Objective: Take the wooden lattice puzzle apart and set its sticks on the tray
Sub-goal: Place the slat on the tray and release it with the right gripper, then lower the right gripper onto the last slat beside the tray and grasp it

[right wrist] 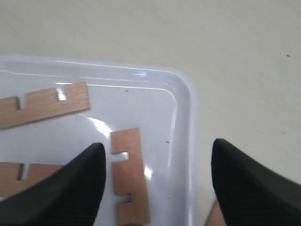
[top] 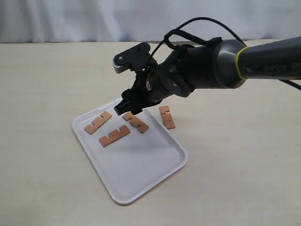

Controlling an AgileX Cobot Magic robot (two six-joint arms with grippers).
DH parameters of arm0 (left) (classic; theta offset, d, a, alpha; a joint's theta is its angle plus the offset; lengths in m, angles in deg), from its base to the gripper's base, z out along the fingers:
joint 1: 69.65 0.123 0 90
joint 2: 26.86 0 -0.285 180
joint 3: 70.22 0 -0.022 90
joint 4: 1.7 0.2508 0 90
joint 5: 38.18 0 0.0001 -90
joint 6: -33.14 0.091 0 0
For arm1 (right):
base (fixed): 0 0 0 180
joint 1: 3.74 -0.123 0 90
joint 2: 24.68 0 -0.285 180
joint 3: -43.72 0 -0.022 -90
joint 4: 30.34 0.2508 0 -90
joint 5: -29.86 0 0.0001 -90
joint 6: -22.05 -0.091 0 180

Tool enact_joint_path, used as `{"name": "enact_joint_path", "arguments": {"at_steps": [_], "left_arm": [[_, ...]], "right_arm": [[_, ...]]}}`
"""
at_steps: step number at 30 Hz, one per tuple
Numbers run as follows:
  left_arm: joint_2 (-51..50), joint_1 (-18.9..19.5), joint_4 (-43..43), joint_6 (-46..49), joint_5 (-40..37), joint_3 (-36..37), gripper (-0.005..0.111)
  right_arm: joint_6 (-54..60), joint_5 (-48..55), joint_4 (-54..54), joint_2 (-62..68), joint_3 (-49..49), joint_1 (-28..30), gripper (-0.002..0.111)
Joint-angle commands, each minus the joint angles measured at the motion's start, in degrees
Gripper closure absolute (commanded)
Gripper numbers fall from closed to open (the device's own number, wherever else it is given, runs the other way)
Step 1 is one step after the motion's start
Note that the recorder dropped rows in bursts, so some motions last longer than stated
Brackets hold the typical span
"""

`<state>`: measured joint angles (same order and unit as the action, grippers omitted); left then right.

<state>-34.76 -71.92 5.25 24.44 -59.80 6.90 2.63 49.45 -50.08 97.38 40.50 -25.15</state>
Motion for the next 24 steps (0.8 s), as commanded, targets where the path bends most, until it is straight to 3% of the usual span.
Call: {"name": "enact_joint_path", "arguments": {"at_steps": [1, 21, 24], "left_arm": [[0.12, -0.47, -0.01, 0.02, 0.98, 0.1, 0.107], [0.12, -0.47, -0.01, 0.02, 0.98, 0.1, 0.107], [0.12, -0.47, -0.01, 0.02, 0.98, 0.1, 0.107]], "right_arm": [[-4.65, 4.37, -0.7, 0.85, -0.04, 4.74, 0.047], [-10.1, 3.19, -0.7, 7.02, -0.04, 7.4, 0.047], [-10.21, 2.97, -0.7, 7.45, -0.04, 7.4, 0.052]]}}
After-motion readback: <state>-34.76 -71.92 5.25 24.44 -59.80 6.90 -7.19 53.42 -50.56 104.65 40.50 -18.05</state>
